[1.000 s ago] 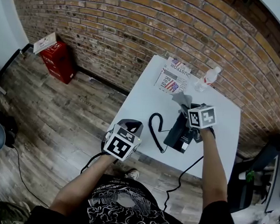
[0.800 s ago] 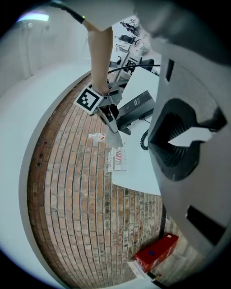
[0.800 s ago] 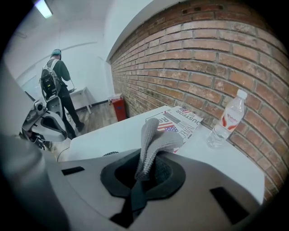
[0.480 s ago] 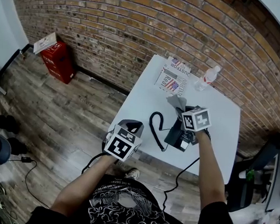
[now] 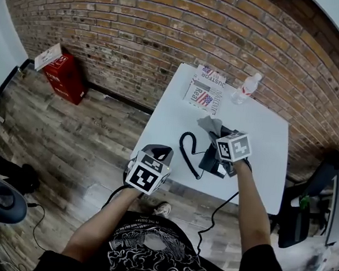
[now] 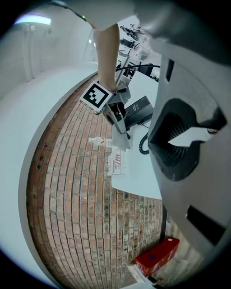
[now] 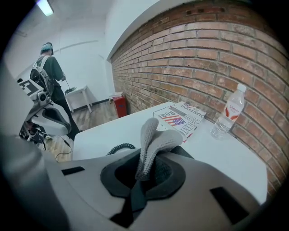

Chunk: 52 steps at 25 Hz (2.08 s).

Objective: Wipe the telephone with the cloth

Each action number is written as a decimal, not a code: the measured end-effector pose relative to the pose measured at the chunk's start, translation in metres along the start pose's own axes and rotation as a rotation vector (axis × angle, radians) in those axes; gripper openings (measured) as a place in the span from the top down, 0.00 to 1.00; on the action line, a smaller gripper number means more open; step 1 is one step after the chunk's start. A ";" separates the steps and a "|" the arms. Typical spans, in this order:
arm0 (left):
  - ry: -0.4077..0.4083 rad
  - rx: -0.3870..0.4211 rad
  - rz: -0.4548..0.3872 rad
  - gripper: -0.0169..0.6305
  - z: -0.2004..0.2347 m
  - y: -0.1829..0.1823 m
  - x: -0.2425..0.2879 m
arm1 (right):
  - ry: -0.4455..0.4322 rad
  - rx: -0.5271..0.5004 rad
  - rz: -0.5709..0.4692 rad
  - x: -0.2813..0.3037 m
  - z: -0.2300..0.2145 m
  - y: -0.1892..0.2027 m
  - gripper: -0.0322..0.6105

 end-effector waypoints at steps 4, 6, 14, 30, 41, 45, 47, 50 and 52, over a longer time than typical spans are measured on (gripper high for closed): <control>0.014 0.005 -0.007 0.96 0.002 0.000 -0.001 | 0.008 0.012 0.005 -0.003 0.007 0.007 0.93; 0.022 0.002 -0.010 0.96 0.002 -0.002 -0.002 | 0.006 0.018 0.008 -0.004 0.012 0.011 0.93; 0.056 0.003 -0.021 0.96 -0.002 -0.004 0.000 | 0.011 0.039 0.030 -0.006 0.026 0.027 0.93; 0.102 -0.006 -0.028 0.96 -0.007 0.006 -0.008 | 0.031 0.119 0.028 -0.006 0.065 0.062 0.93; 0.117 -0.005 -0.009 0.96 -0.007 0.017 -0.018 | 0.027 0.230 -0.002 -0.010 0.091 0.090 0.93; 0.122 -0.021 0.001 0.96 -0.006 0.020 -0.021 | 0.049 0.265 -0.017 -0.009 0.096 0.092 0.93; 0.131 -0.033 -0.001 0.96 -0.007 0.020 -0.023 | 0.063 0.278 -0.040 -0.013 0.099 0.088 0.93; 0.126 -0.031 -0.010 0.96 -0.005 0.014 -0.027 | 0.079 0.298 -0.112 -0.025 0.101 0.075 0.93; 0.117 -0.026 -0.019 0.96 -0.002 0.007 -0.029 | 0.089 0.321 -0.171 -0.038 0.101 0.066 0.93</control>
Point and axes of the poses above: the fingertips, and each gripper's own axes: x forward along the fingers, z to its left, y out of its underside, the point moved 8 cm from there along -x, backward along the fingers, and after that the axes turned 4 degrees about x, right-handed, at the moved point
